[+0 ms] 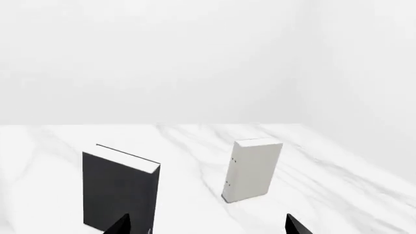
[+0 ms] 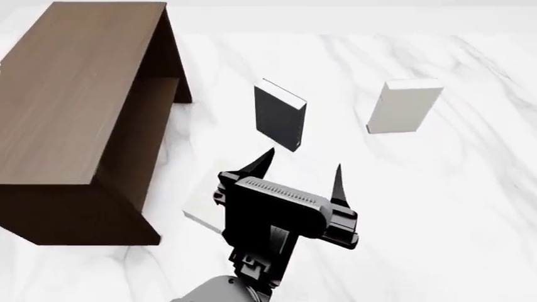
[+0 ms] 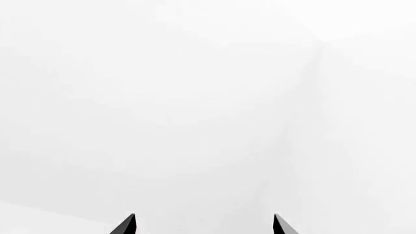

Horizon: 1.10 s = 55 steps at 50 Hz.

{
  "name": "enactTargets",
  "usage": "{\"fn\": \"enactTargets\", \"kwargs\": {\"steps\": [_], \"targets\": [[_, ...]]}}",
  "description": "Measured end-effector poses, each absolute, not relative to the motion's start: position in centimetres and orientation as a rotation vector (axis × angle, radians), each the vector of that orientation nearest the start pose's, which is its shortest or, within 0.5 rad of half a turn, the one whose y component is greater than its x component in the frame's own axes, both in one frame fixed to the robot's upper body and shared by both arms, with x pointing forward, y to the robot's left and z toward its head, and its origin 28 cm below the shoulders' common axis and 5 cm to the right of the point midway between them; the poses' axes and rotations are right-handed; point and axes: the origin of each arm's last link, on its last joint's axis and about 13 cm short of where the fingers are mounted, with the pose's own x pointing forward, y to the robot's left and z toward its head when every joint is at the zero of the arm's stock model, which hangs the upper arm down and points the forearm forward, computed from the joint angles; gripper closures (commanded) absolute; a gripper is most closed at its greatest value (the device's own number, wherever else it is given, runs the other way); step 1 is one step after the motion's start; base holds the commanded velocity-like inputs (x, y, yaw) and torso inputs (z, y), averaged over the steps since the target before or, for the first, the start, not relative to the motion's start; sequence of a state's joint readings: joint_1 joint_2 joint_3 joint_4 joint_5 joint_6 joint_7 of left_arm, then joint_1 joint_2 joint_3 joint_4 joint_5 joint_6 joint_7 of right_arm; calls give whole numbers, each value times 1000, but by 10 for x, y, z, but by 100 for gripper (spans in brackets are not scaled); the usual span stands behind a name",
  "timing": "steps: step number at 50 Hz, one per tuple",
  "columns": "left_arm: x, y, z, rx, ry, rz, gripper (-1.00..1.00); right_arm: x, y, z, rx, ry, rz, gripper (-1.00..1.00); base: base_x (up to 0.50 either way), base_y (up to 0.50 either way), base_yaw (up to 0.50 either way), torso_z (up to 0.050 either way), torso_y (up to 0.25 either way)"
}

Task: Pick up the book on the right and place it under the cabinet shelf.

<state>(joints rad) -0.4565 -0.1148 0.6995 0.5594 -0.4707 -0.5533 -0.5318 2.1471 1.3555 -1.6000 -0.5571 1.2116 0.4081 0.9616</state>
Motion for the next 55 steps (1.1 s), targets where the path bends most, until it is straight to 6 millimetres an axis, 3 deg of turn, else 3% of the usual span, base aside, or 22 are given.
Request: {"fn": "enactTargets", "kwargs": {"steps": [24,55], "targets": [[199,74,152,-155,-199,-425,-100,204,-208,356,-465,-542,-402,-100,0,0,0,0,-222],[207,49,114,-235,-151,-290,-100,205,-209,358,-472,-539,-401,-100,0,0,0,0,-4]]}}
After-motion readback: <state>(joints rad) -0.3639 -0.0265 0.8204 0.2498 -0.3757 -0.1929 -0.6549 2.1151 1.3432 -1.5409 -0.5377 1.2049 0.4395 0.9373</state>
